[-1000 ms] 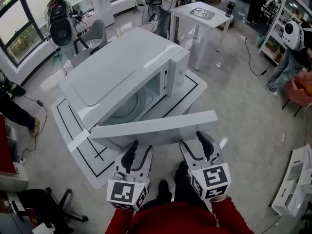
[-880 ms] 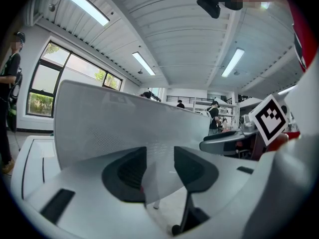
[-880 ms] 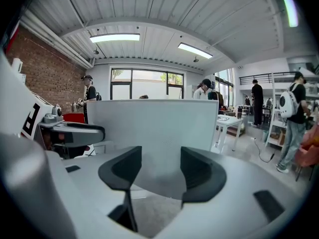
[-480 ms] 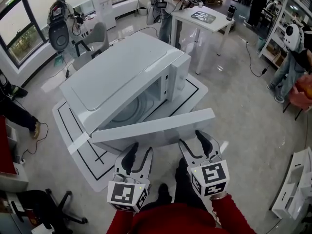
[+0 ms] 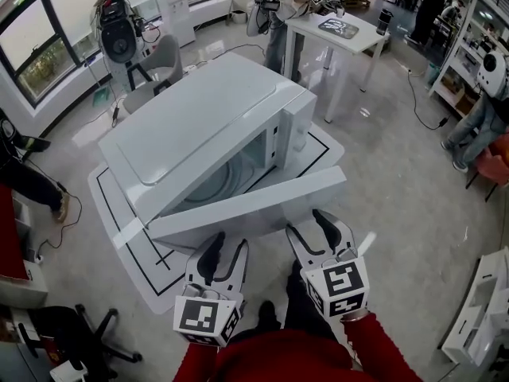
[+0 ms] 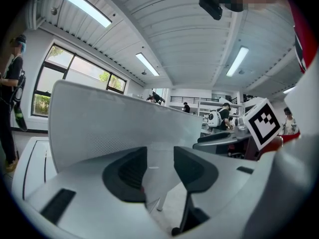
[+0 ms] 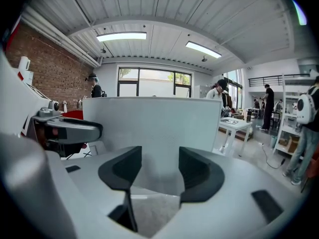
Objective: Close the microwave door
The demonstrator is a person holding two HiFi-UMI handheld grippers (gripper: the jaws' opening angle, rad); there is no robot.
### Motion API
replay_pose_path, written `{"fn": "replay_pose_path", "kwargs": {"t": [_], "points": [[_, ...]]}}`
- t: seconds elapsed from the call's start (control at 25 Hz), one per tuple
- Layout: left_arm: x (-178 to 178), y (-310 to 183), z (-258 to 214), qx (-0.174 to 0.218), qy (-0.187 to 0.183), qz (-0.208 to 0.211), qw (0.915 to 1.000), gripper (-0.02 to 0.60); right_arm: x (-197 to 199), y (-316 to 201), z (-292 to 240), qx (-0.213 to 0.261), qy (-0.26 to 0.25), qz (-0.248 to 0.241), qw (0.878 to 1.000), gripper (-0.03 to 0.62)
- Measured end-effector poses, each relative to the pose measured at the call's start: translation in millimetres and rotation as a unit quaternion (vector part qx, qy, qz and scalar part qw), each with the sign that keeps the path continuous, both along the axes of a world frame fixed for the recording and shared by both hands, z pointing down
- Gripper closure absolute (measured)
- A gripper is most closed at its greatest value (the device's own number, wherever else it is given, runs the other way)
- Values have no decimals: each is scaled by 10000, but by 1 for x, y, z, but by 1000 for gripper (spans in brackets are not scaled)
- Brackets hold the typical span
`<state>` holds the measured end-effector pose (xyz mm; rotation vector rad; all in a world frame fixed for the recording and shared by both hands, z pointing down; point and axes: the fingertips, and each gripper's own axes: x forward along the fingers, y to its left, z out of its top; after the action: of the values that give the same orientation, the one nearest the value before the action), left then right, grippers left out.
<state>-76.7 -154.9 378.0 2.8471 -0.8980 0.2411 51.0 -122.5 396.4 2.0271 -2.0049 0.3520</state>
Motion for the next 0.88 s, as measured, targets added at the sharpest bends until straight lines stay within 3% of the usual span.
{"fn": "replay_pose_path", "kwargs": {"t": [0.88], "points": [[19,-10,-4,13,-93,-287,9995,407,7,-37,-6,105,-79,-540,9985,349]]}}
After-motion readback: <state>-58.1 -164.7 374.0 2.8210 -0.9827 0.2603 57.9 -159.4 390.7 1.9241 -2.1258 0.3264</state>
